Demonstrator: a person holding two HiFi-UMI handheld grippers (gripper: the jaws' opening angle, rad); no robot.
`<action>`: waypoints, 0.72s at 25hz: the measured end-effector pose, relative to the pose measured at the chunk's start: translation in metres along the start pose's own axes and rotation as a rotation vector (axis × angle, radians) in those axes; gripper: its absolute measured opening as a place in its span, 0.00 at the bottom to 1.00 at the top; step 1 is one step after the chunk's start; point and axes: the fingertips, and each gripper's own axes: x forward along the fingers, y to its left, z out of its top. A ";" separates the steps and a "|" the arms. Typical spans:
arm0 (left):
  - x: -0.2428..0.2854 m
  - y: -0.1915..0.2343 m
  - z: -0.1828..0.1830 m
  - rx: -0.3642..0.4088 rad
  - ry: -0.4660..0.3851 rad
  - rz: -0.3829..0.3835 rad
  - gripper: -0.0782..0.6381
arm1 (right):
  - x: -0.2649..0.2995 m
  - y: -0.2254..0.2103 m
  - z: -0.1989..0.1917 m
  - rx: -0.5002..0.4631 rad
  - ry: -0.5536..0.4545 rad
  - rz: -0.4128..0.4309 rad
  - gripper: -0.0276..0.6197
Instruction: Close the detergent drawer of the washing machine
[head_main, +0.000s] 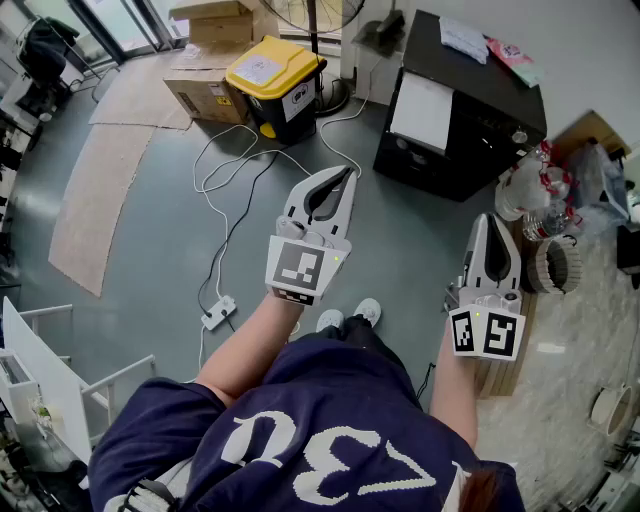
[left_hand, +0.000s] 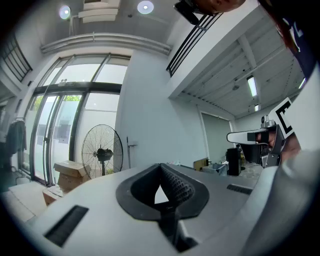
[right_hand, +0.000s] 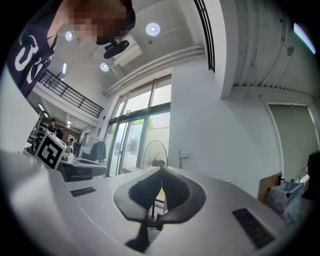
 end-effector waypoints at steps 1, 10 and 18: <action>0.000 0.001 0.000 0.001 -0.001 0.000 0.14 | 0.001 0.000 0.000 0.002 0.000 0.001 0.06; 0.003 0.012 -0.002 -0.001 0.007 0.000 0.14 | 0.010 0.000 0.005 0.036 -0.023 -0.019 0.06; 0.028 0.017 -0.016 0.000 0.032 0.002 0.14 | 0.033 -0.007 -0.014 0.056 -0.001 0.003 0.06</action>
